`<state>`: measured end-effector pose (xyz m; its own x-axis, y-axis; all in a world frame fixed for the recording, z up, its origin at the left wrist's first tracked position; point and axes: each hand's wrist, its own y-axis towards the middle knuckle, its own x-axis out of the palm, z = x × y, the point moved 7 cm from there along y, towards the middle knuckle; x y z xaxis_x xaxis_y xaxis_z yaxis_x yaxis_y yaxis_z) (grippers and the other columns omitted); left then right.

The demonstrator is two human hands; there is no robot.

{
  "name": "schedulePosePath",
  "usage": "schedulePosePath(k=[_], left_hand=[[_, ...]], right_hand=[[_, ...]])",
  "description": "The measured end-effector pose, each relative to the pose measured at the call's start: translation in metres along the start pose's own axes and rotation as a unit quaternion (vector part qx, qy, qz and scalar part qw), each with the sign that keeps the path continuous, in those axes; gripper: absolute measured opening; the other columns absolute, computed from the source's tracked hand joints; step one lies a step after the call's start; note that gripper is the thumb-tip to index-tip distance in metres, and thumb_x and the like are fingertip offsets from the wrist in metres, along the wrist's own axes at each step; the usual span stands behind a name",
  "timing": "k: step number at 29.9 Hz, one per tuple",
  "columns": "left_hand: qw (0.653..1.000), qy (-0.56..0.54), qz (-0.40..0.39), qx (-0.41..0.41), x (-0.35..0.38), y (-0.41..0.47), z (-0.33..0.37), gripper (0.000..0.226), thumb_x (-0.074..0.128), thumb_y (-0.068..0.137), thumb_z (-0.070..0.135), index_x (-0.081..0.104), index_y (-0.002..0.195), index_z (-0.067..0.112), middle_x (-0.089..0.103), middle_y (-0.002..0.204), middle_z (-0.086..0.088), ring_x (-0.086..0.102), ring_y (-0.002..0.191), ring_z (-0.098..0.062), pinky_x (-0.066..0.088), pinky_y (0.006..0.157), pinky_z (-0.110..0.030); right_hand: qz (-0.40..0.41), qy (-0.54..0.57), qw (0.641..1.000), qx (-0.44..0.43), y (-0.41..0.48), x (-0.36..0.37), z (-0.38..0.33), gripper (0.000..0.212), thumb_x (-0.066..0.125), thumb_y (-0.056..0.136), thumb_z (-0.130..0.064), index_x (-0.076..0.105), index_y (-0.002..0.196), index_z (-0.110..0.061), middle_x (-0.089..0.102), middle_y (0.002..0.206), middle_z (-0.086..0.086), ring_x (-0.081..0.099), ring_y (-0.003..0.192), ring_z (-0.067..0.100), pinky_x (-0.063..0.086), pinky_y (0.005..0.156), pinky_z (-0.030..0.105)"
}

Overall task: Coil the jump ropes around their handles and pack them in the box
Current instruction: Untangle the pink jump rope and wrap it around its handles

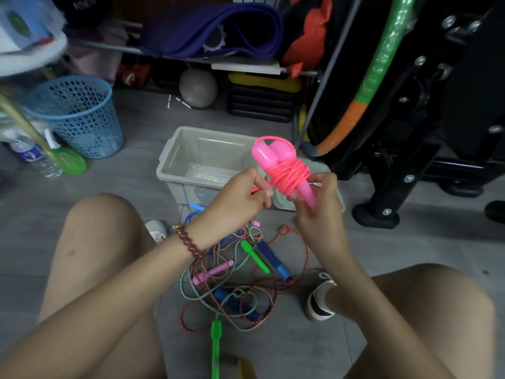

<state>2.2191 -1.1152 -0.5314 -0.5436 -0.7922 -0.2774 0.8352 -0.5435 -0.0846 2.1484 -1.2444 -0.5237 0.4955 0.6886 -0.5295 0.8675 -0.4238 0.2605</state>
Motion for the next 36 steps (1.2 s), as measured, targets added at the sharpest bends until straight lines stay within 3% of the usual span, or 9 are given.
schedulePosePath(k=[3,7,13,18,24,27,30,32,36], left_hand=[[0.997,-0.059,-0.038,-0.006,-0.001,-0.002,0.004,0.023,0.065,0.082,-0.004,0.049,0.084,0.014,0.059,0.068,0.001,0.048,0.045,-0.003,0.04,0.041,-0.015],[0.989,-0.078,-0.117,0.044,0.0,-0.005,0.016,0.047,0.073,0.068,-0.012,0.054,0.106,0.009,0.064,0.08,-0.001,0.058,0.069,-0.007,0.048,0.066,-0.018],[0.991,0.081,0.021,0.104,-0.009,-0.008,0.02,0.042,0.088,0.057,0.015,0.058,0.085,0.017,0.056,0.058,0.009,0.05,0.054,-0.005,0.042,0.057,-0.02],[0.956,0.218,0.095,0.174,-0.023,-0.012,0.032,0.011,0.063,0.082,0.031,0.062,0.085,0.021,0.062,0.066,0.004,0.059,0.061,-0.017,0.05,0.063,-0.038],[0.95,0.262,0.087,0.144,-0.036,-0.009,0.036,0.006,0.066,0.085,0.018,0.069,0.089,0.015,0.065,0.066,-0.001,0.064,0.063,-0.02,0.052,0.067,-0.036],[0.972,0.224,0.028,0.062,-0.034,-0.005,0.022,0.029,0.08,0.071,0.02,0.069,0.097,0.014,0.062,0.065,0.0,0.063,0.06,-0.019,0.053,0.066,-0.035],[0.958,0.285,0.012,0.034,-0.027,-0.005,0.016,0.047,0.087,0.06,0.023,0.068,0.102,0.016,0.058,0.069,0.007,0.055,0.067,-0.015,0.046,0.068,-0.028],[0.939,0.334,0.06,0.054,-0.026,-0.007,0.021,0.034,0.08,0.07,0.026,0.069,0.101,0.017,0.056,0.073,0.006,0.051,0.072,-0.014,0.037,0.066,-0.025],[0.903,0.4,0.13,0.093,-0.027,-0.01,0.026,0.016,0.059,0.089,0.03,0.065,0.094,0.016,0.067,0.089,-0.004,0.061,0.088,-0.026,0.039,0.069,-0.031]], right_hand=[[-0.009,-0.06,0.998,-0.016,0.001,-0.002,-0.003,0.024,0.058,0.088,-0.006,0.037,0.095,-0.014,0.047,0.07,-0.013,0.044,0.06,0.011,0.033,0.057,0.037],[-0.024,-0.094,0.995,-0.021,-0.002,-0.001,-0.004,0.019,0.055,0.089,-0.005,0.039,0.098,-0.007,0.054,0.072,0.006,0.054,0.066,0.036,0.042,0.054,0.044],[-0.074,-0.132,0.988,-0.034,-0.014,0.019,-0.016,0.033,0.054,0.087,-0.006,0.024,0.095,-0.017,0.056,0.075,0.012,0.055,0.064,0.038,0.036,0.049,0.039],[-0.073,-0.175,0.981,-0.041,-0.014,0.019,-0.018,0.03,0.051,0.093,-0.016,0.022,0.097,-0.02,0.06,0.081,0.011,0.058,0.071,0.039,0.039,0.052,0.039],[-0.083,-0.225,0.971,-0.023,-0.009,0.016,-0.009,0.026,0.051,0.093,-0.014,0.032,0.11,-0.011,0.061,0.083,0.013,0.059,0.075,0.041,0.032,0.053,0.035],[-0.071,-0.249,0.966,-0.016,-0.005,0.013,-0.005,0.027,0.051,0.091,-0.01,0.033,0.111,-0.011,0.06,0.081,0.01,0.059,0.077,0.04,0.029,0.054,0.035],[-0.068,-0.269,0.961,-0.005,-0.004,0.01,-0.001,0.026,0.05,0.089,-0.008,0.034,0.109,-0.01,0.058,0.08,0.009,0.059,0.076,0.04,0.028,0.054,0.034],[-0.066,-0.278,0.958,-0.007,-0.004,0.01,-0.001,0.025,0.05,0.09,-0.008,0.033,0.108,-0.011,0.054,0.077,0.005,0.059,0.075,0.04,0.027,0.054,0.034],[-0.059,-0.267,0.962,-0.013,-0.003,0.009,-0.004,0.024,0.05,0.091,-0.01,0.034,0.11,-0.01,0.06,0.083,0.01,0.059,0.077,0.039,0.029,0.055,0.034]])
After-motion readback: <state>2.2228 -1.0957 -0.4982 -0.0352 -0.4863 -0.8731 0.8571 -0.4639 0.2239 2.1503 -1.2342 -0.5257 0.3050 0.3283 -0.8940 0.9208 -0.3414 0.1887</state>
